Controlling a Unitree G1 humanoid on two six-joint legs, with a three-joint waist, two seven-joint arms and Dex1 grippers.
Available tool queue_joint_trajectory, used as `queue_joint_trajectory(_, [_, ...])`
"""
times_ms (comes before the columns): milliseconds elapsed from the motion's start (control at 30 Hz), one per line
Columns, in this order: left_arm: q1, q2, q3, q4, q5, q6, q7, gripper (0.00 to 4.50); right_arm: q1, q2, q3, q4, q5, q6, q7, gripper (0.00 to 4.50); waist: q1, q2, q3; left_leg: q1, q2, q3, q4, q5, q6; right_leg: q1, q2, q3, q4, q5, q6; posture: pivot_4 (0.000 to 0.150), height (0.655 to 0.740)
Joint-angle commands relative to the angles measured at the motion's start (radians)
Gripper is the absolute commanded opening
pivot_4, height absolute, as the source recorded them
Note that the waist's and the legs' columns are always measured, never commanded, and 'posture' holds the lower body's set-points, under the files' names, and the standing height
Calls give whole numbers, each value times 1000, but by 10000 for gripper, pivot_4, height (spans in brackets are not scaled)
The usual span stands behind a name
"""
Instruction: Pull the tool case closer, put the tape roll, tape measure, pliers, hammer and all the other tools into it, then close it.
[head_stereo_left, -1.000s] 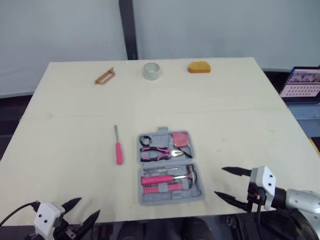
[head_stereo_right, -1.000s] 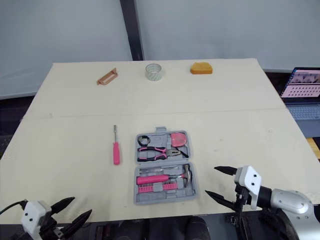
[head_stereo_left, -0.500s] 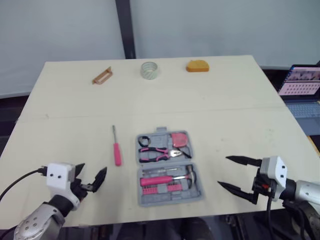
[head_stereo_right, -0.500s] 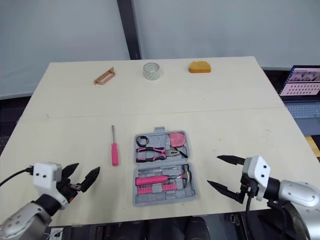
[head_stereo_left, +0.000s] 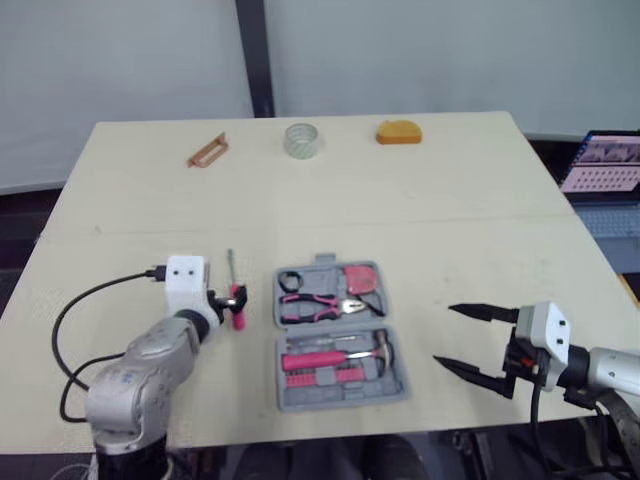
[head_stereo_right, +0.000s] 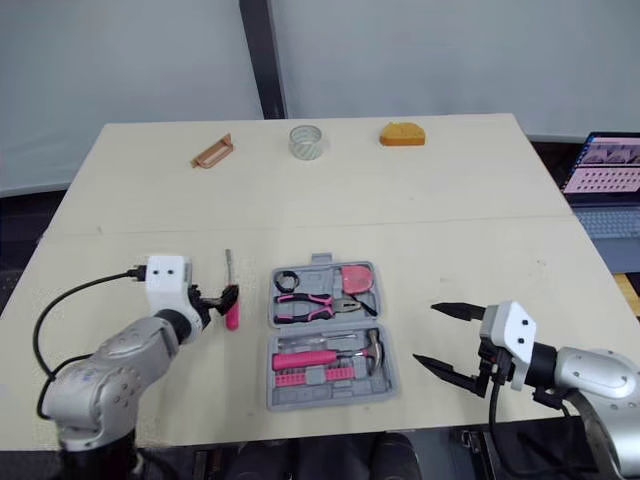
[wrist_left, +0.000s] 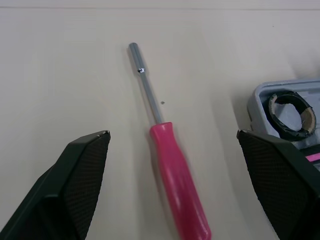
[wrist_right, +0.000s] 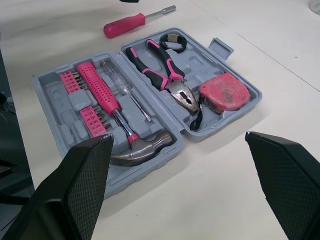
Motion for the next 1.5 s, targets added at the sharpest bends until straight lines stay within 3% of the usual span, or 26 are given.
queue_joint_trajectory(33, [-29,-35,-28,40,55,17,40,43704,-1,-10,-14,-9,5,-2,7,45000,0,0,0,0,0,0,0,0,0,0,0,0,0,0,0,1500,7400])
queue_joint_trajectory(500, [-177,-72,-69,345,183,-64,29,43704,27,1,-30,-38,-1,3,-23,45000,3,-1,1,0,0,0,1,0,0,0,0,0,0,0,1,1500,7400])
queue_joint_trajectory(1267, [-132,-167,-65,299,274,-10,38,43704,34,-4,-25,-42,-3,8,-39,45000,7,-1,1,0,0,0,1,1,-1,0,0,0,1,0,1,1500,7400])
queue_joint_trajectory(1367, [-133,-172,-59,303,288,-8,41,35820,32,-3,-23,-43,-3,10,-41,45000,7,-1,1,0,0,0,1,1,-1,0,0,0,1,0,1,1500,7400])
queue_joint_trajectory(1400, [-134,-173,-57,304,289,-8,39,29545,32,-3,-23,-43,-3,10,-42,45000,7,-1,1,0,0,0,1,1,-1,0,0,0,1,0,1,1500,7400])
queue_joint_trajectory(1500, [-143,-166,-53,325,297,-25,33,16576,32,-3,-20,-43,-5,10,-45,45000,14,-1,1,0,0,0,1,1,-1,0,0,0,1,0,1,1500,7400])
